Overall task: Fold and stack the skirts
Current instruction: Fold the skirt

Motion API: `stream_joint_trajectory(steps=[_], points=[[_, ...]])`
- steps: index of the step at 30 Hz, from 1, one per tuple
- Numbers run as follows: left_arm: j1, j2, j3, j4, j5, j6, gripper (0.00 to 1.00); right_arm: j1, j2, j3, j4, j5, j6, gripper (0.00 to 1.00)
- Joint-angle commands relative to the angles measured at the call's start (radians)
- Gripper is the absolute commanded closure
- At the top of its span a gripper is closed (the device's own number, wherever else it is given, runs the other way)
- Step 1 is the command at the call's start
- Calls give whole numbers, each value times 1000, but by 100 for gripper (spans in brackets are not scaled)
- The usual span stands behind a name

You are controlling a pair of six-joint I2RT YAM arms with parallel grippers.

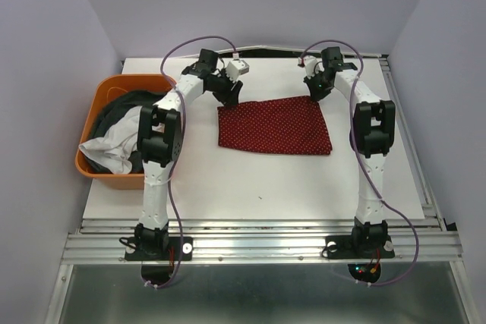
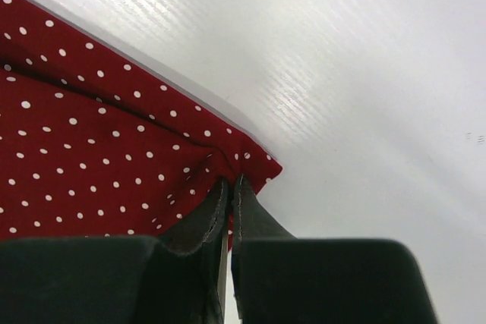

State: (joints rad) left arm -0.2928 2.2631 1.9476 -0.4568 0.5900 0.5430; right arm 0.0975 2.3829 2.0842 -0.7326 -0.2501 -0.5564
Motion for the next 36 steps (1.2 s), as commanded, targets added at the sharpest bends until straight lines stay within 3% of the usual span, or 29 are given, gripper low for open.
stream_joint_trajectory(steps=[1,7,10,12,17,19,24,30,36], points=[[1,41,62,-30,-25,28,40,-8,-4,22,101,49,7,99],[1,61,45,90,-102,-55,39,1,47,43,165,64,3,99],[1,95,83,61,-111,-80,56,11,68,45,209,84,10,99],[3,119,108,29,-122,-86,69,22,87,60,242,115,39,93],[4,119,65,-2,-139,-78,90,22,107,158,292,219,128,35],[3,104,33,-25,-124,-86,100,22,98,203,306,306,147,23],[3,-17,-146,-33,-67,-144,100,22,3,200,332,435,130,1],[-17,-243,-461,35,86,-379,100,22,-224,16,316,417,124,0],[-166,-440,-799,205,230,-690,100,12,-384,-142,169,342,141,0]])
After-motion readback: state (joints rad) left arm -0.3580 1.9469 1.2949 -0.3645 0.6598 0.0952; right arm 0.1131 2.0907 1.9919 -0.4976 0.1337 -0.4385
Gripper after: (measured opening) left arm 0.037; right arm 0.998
